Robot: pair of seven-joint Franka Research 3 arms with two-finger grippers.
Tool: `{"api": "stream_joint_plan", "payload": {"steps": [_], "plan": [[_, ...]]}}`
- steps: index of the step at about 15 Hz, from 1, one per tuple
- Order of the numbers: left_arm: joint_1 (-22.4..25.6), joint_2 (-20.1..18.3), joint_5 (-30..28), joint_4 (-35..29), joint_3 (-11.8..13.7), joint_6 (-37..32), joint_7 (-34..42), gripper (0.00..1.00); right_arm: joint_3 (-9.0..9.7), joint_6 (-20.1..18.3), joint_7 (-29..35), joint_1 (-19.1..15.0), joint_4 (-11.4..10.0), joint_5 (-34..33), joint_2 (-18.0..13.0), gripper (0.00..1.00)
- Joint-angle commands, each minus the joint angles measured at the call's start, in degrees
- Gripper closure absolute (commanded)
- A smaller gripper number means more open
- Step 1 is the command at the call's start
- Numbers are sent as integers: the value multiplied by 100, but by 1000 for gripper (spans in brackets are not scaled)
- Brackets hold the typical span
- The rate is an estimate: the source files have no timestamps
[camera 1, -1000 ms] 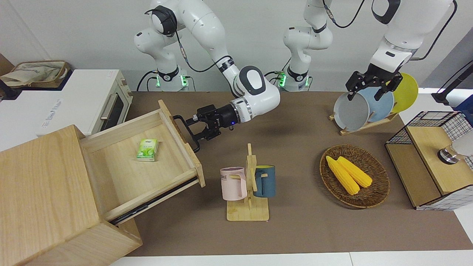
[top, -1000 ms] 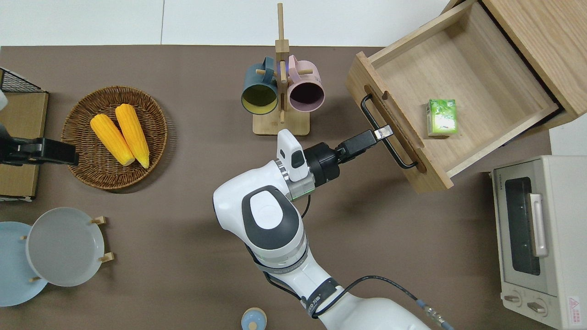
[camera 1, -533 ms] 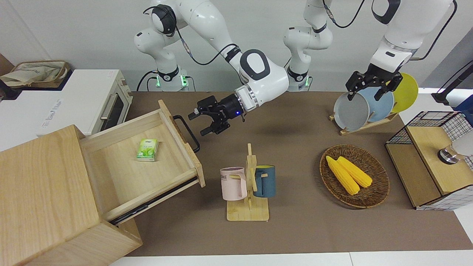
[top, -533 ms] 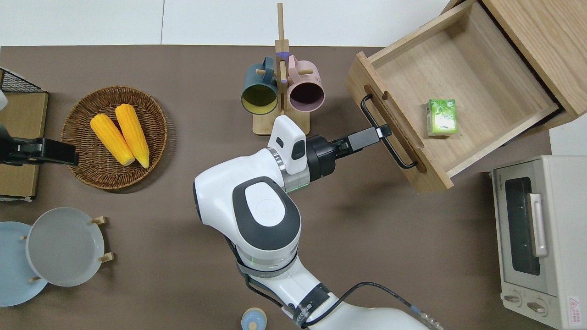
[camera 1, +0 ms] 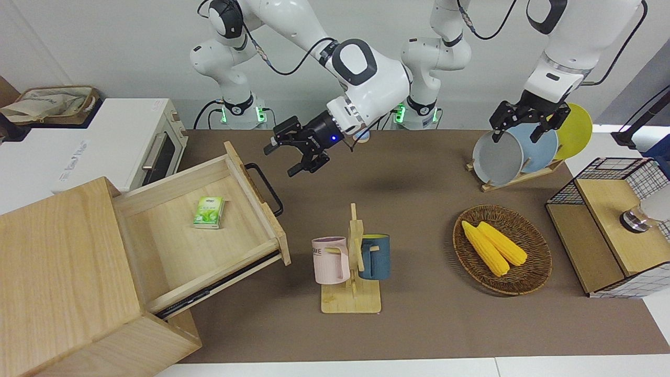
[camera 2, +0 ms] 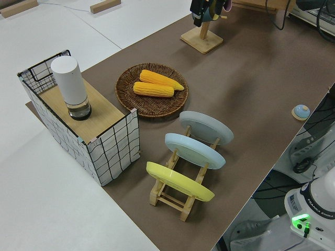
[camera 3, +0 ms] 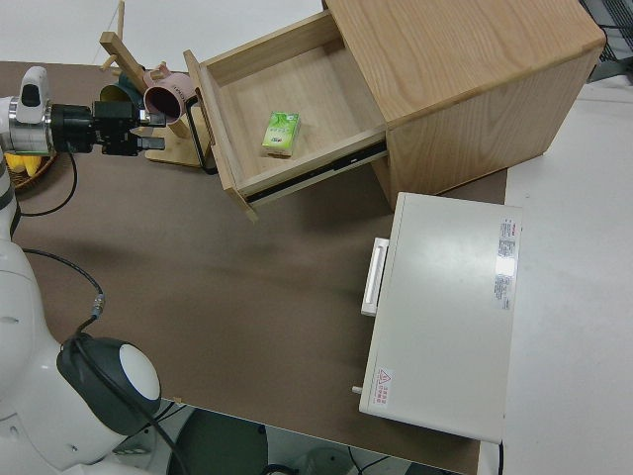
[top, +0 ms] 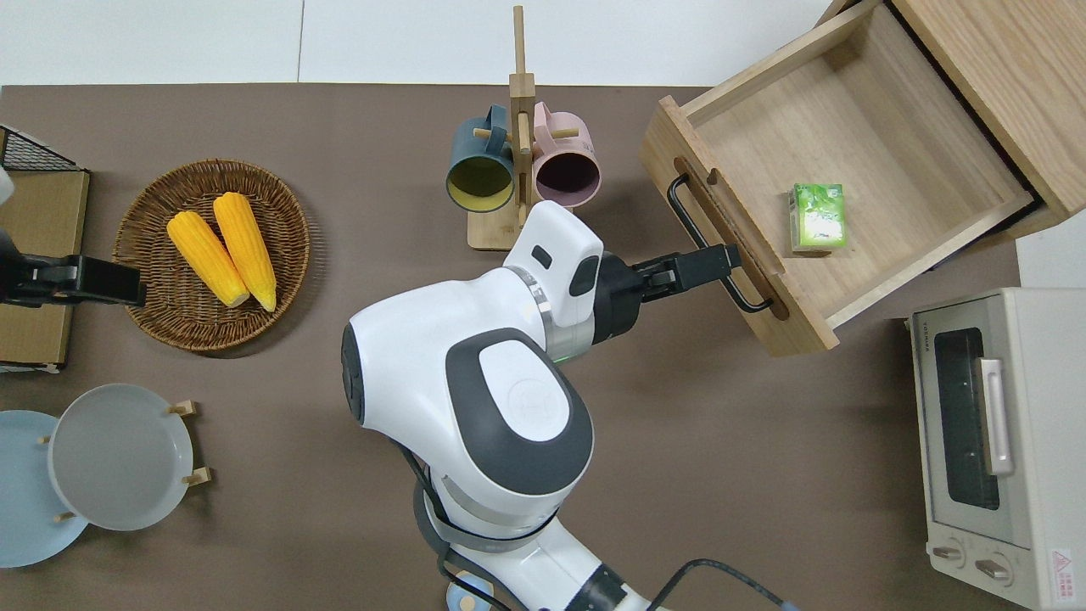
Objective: Slide drawer open with right arm
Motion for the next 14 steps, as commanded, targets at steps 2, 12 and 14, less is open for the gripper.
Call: {"api": "stream_joint_plan", "payload": {"steps": [2, 12, 14], "plan": [[-99, 76, 72, 117, 95, 2, 43, 5, 27, 250, -267, -471, 62, 994, -497, 15], [-99, 76, 72, 117, 95, 2, 43, 5, -52, 734, -1119, -1868, 63, 3201, -1368, 15], [-99, 76, 72, 117, 95, 2, 43, 2, -104, 734, -1207, -2229, 63, 3754, -1526, 15]]}}
